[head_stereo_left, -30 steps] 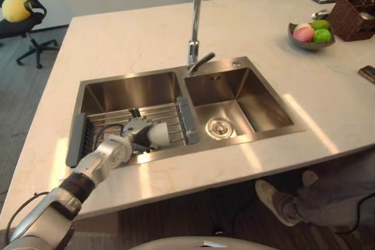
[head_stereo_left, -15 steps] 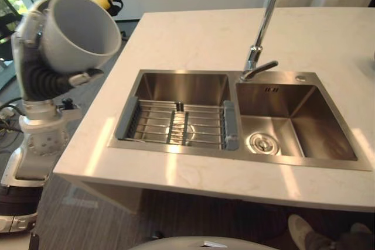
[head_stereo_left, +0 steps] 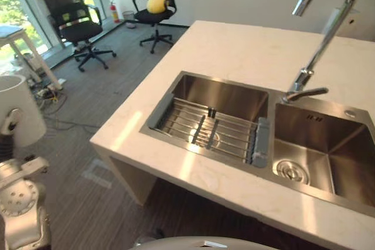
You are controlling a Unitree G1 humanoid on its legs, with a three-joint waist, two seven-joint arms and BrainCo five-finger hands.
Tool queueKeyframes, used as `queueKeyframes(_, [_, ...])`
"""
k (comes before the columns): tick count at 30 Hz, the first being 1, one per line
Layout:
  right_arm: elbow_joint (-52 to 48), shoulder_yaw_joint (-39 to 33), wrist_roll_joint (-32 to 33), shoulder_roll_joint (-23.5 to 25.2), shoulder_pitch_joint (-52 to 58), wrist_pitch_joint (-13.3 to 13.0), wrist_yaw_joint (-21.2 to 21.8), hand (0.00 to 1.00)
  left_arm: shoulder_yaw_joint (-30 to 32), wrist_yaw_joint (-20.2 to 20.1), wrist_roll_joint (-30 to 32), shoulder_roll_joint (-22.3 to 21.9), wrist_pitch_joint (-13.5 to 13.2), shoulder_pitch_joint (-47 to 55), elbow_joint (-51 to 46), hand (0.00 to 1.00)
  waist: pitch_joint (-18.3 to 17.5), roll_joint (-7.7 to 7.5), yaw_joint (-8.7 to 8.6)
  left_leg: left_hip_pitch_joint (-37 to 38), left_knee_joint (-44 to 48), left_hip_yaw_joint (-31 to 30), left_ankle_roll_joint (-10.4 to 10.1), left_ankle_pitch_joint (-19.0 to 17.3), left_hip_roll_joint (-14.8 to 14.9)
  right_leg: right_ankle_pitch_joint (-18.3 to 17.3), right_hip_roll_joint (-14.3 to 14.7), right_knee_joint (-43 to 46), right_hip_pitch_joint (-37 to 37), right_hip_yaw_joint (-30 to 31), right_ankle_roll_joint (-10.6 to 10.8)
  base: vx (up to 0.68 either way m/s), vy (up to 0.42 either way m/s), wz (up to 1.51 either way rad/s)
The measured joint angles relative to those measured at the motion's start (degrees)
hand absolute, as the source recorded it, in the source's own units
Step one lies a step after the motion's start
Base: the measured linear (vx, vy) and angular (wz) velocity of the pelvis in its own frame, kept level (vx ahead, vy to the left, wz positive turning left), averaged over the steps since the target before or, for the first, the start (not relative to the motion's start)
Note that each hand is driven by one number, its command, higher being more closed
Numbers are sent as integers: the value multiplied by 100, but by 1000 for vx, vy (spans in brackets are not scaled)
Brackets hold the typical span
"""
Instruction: Walk over to the sink, pick up the cup, carry it to the dishwasher, place the cup inside the dishwasher, then close the dishwasher door
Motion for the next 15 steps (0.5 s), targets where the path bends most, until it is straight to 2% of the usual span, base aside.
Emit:
queueKeyframes(1, [19,0,23,-2,-19,-5,-27,0,131,-2,-8,1,-57,59,5,100,-1,-15,44,-123,104,5,179,-68,-18,-125,-26,197,-99,7,-14,5,-11,50])
queueKeyframes(2, [83,-1,71,-11,-63,-21,-36,0,223,-6,-18,2,-114,71,17,100,-3,-79,18,-308,161,90,923,-149,-117,-265,-92,356,-210,19,-61,4,-34,88])
queueKeyframes(3, [197,-3,128,-14,-126,-33,-46,0,227,-27,-67,15,-195,46,58,100,-8,-149,-84,-371,53,485,1742,-347,-144,-289,-97,256,-203,14,-114,-1,-37,167])
queueKeyframes(4, [365,-6,261,-2,-119,-44,-57,0,210,-177,-191,6,-328,-179,149,100,7,-282,-261,-473,178,1091,1666,-523,-97,-81,-137,-211,-77,-229,-269,33,-28,175])
queueKeyframes(5, [428,-17,300,-4,-133,-67,-70,0,177,-255,-240,-28,-419,-385,195,100,30,-290,-301,-646,699,1409,1531,-452,65,20,-185,-218,13,-536,-218,72,68,207])
queueKeyframes(6, [358,-42,343,-161,-38,-149,-121,0,140,-353,-258,-31,-496,-656,216,100,65,-45,-294,-844,1660,2281,1598,-331,425,-47,-339,15,58,-972,-212,100,143,197])
queueKeyframes(7, [194,-87,340,-368,52,-182,-154,0,37,-396,-230,-51,-519,-876,219,100,86,210,-378,-768,1694,2650,1552,184,360,-161,-526,599,111,-1336,-345,83,225,207])
queueKeyframes(8, [177,-206,341,-391,102,-209,-154,0,-85,-406,-219,-73,-500,-1050,214,100,144,289,-490,-738,1568,2768,1833,363,283,-365,-749,1094,24,-1507,-519,-4,159,206])
queueKeyframes(9, [186,-400,340,-346,72,-276,-151,0,-117,-436,-217,-94,-495,-1295,175,100,145,367,-666,-691,1052,2650,1818,590,122,-530,-609,797,-63,-1488,-399,-102,71,193])
queueKeyframes(10, [173,-373,343,-93,-16,-309,-147,0,37,-436,-211,183,-437,-1648,-74,100,203,13,-695,-460,647,2712,1429,368,-192,391,-457,-460,-147,-1532,-479,-118,-11,194])
queueKeyframes(11, [178,-381,343,-74,-9,-335,-154,0,0,-411,-210,176,-431,-1775,-135,100,206,82,-795,-433,921,2856,1255,-18,-32,349,-430,-370,-6,-1843,-166,-33,0,175])
queueKeyframes(12, [173,-418,353,-99,-11,-317,-207,0,-121,-455,-210,163,-306,-1841,-325,100,266,191,-827,-56,790,3158,386,-172,157,339,-414,-175,165,-2222,-193,70,110,172])
queueKeyframes(13, [171,-532,373,-113,-11,-293,-285,0,-265,-483,-213,243,-65,-1847,-483,100,302,283,-854,470,-62,3083,-205,10,81,330,-426,-12,351,-2528,-185,113,195,144])
queueKeyframes(14, [169,-584,370,-118,-33,-286,-319,0,-293,-487,-220,304,57,-1846,-529,100,321,322,-828,659,-467,2923,-175,27,28,325,-441,92,397,-2605,-192,64,266,123])
queueKeyframes(15, [135,-667,367,-35,-116,-254,-421,0,-261,-455,-249,430,245,-1808,-498,100,392,253,-756,777,-761,2697,99,150,-166,308,-675,424,455,-2600,-210,17,210,84])
